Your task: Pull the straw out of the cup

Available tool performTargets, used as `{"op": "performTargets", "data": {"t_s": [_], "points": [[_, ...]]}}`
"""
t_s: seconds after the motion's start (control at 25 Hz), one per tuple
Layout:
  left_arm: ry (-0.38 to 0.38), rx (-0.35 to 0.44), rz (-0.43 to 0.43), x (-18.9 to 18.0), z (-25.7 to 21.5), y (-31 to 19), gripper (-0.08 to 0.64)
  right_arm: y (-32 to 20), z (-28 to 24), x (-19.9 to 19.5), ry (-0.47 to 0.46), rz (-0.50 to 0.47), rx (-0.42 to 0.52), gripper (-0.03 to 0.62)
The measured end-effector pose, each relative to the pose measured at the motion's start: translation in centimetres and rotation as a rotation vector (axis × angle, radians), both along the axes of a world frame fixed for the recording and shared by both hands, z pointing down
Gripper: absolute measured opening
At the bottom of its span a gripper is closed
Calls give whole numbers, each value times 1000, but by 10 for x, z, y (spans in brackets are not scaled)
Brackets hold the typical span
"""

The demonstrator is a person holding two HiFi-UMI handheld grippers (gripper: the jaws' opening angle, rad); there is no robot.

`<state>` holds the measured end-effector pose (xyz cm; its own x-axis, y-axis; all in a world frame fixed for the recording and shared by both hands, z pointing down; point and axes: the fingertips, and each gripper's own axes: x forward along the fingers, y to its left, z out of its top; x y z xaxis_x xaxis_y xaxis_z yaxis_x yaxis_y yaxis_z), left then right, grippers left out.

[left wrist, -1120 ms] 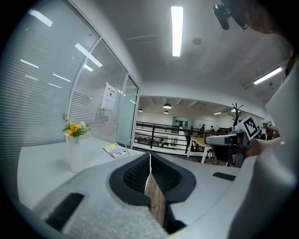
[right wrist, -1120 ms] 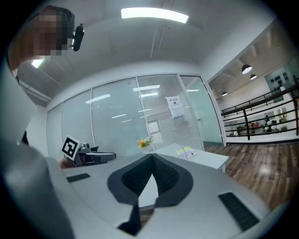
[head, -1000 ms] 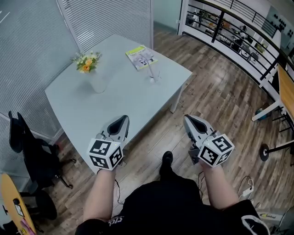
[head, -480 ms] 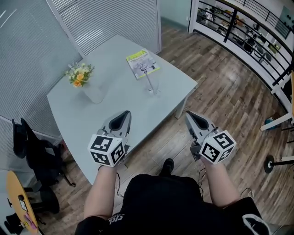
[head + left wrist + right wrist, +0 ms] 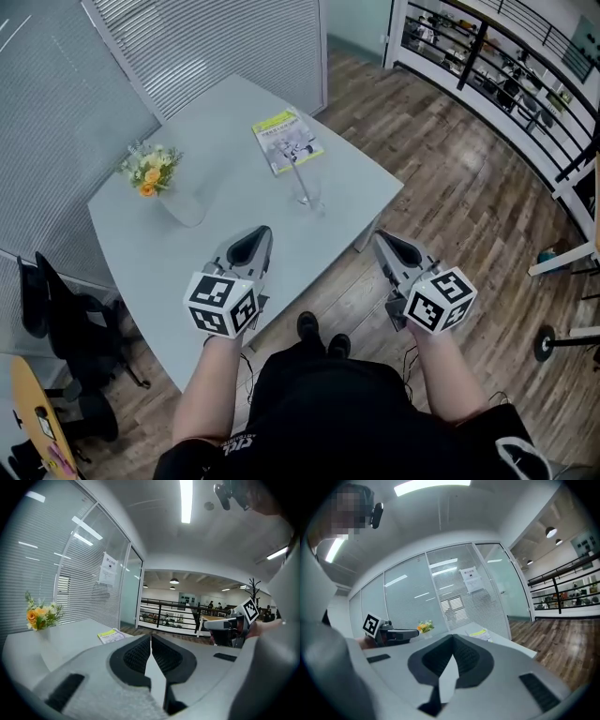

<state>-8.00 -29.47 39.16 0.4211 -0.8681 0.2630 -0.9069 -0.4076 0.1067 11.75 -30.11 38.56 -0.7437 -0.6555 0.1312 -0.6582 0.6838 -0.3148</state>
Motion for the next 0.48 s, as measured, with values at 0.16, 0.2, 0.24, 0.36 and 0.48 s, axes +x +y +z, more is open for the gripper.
{"op": "performTargets", "data": {"t_s": [0.16,0.2,0.24,0.36,0.48], "points": [[23,7,9,-13,-1,-29,18,-28,-7,-6,20,24,5,6],[28,10,18,-14,-3,-36,18,-36,-10,-8,26,31,9,6],[31,13,28,-16,-4,-43,18,-44,-12,-11,32,36,13,6],[29,0,53,-22,4,-61,18,-61,-12,-28,37,37,14,6],[46,-39,52,-25,21,-76,18,-70,0,-37,43,27,-22,6]]}}
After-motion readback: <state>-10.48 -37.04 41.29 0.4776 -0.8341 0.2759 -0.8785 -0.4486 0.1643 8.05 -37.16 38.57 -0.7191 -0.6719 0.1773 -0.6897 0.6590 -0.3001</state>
